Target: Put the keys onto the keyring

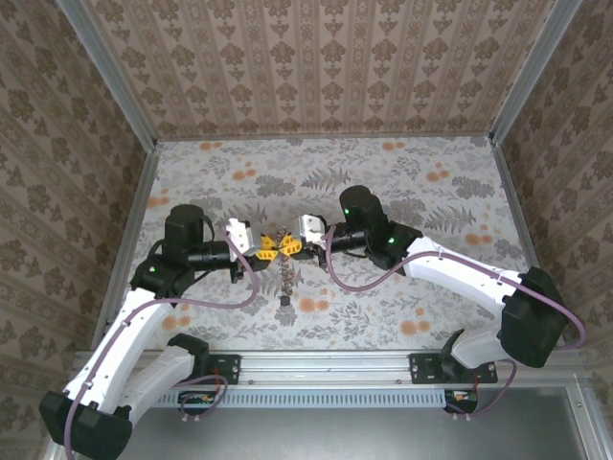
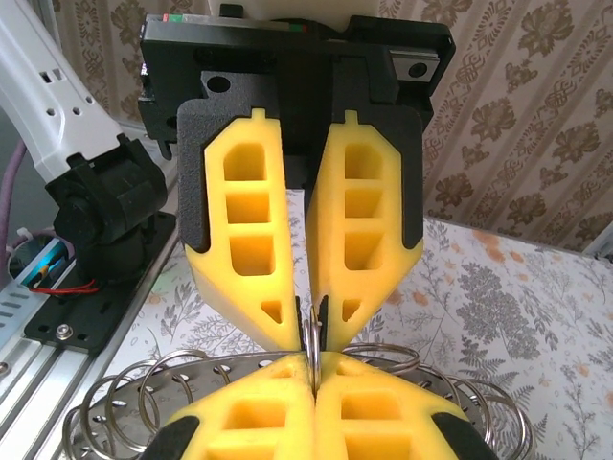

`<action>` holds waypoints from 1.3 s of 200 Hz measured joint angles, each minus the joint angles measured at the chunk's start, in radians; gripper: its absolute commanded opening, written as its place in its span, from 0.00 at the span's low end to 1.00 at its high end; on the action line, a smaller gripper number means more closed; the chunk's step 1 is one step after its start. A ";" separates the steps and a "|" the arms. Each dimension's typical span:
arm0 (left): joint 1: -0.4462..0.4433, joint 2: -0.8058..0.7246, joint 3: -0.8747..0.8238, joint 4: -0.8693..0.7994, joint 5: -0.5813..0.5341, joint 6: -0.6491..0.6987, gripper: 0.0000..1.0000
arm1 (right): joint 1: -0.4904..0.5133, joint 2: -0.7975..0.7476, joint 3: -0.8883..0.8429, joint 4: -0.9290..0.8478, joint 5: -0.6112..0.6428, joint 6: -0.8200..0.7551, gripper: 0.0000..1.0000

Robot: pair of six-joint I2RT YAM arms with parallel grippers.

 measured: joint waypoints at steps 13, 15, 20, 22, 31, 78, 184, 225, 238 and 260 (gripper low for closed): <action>0.000 0.000 0.000 0.001 -0.003 -0.003 0.12 | 0.000 0.000 0.000 -0.001 0.000 0.000 0.00; 0.000 0.000 0.000 0.001 -0.003 -0.004 0.12 | 0.001 0.000 0.000 -0.001 0.000 0.000 0.00; 0.000 0.000 0.000 0.000 -0.003 -0.005 0.13 | 0.001 0.000 0.000 -0.002 0.000 0.000 0.00; 0.000 0.000 0.000 0.000 -0.003 -0.006 0.13 | 0.001 0.000 0.000 -0.003 0.001 0.000 0.00; 0.000 0.000 0.000 0.000 -0.003 -0.009 0.19 | 0.002 0.000 0.000 -0.003 0.004 0.000 0.00; -0.002 0.000 0.000 0.007 0.008 -0.025 0.21 | 0.004 0.000 0.000 -0.003 0.020 0.001 0.00; -0.007 0.017 0.001 0.013 -0.008 -0.026 0.00 | 0.005 -0.002 -0.028 0.004 0.048 -0.002 0.13; -0.019 0.017 0.001 0.003 -0.013 0.001 0.00 | 0.005 -0.015 -0.051 0.017 0.058 -0.004 0.14; -0.021 0.017 0.001 0.007 -0.006 0.008 0.00 | 0.005 -0.025 -0.057 0.019 0.060 -0.004 0.14; -0.026 0.014 0.001 0.016 0.001 0.019 0.00 | 0.003 -0.035 -0.062 0.021 0.060 -0.005 0.13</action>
